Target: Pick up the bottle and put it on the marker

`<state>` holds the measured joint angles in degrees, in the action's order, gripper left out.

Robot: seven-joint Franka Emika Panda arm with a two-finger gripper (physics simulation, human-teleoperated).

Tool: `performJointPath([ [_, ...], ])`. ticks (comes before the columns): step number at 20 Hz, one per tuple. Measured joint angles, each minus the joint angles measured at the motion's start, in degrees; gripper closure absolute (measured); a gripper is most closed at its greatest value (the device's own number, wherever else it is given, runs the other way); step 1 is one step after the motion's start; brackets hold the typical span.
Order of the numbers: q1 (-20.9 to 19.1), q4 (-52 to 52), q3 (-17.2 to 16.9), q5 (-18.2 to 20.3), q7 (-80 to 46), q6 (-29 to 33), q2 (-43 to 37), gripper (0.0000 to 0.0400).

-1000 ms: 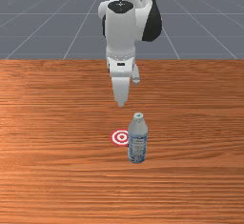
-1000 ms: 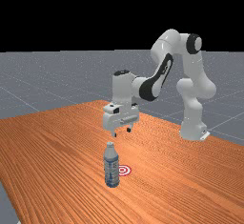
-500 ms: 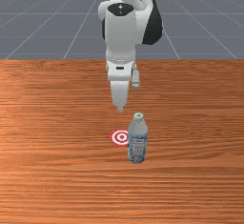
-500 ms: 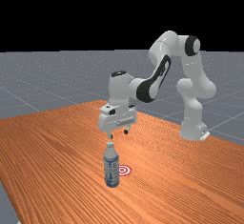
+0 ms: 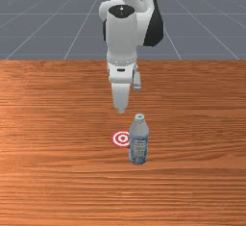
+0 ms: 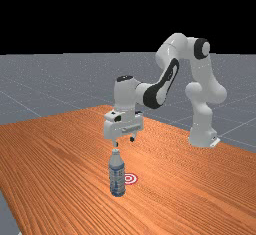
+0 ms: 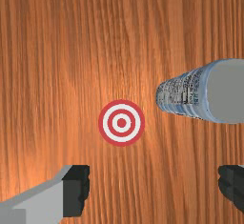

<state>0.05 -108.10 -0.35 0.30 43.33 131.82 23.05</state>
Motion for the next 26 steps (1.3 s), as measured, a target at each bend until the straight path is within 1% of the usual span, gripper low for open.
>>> performJointPath([
  [5,-0.1,0.5,0.1,0.0,0.5,-0.6,0.5,0.0],
  [8,-0.1,-0.3,0.1,0.0,0.5,0.7,0.2,0.0],
  [16,-0.1,0.0,0.1,0.0,0.8,0.3,0.4,0.0],
  [17,-0.1,-1.1,0.1,0.0,0.5,2.1,-0.2,0.0],
  [18,-0.1,-6.3,0.1,0.1,0.6,11.7,-2.6,0.0],
  [19,-0.1,-5.4,0.1,0.1,0.5,8.9,-3.2,0.0],
  [21,-0.1,-4.3,0.1,0.0,0.5,5.8,-4.4,0.0],
  [22,-0.4,-0.4,0.4,-0.1,2.8,-1.3,-3.3,0.0],
  [23,-1.7,-0.1,2.4,-0.5,13.9,-1.6,-3.3,0.0],
  [24,-2.1,0.4,4.3,-1.1,21.3,-2.0,-3.0,0.0],
  [26,0.1,1.5,6.2,-2.0,21.6,-2.4,-2.2,0.0],
])
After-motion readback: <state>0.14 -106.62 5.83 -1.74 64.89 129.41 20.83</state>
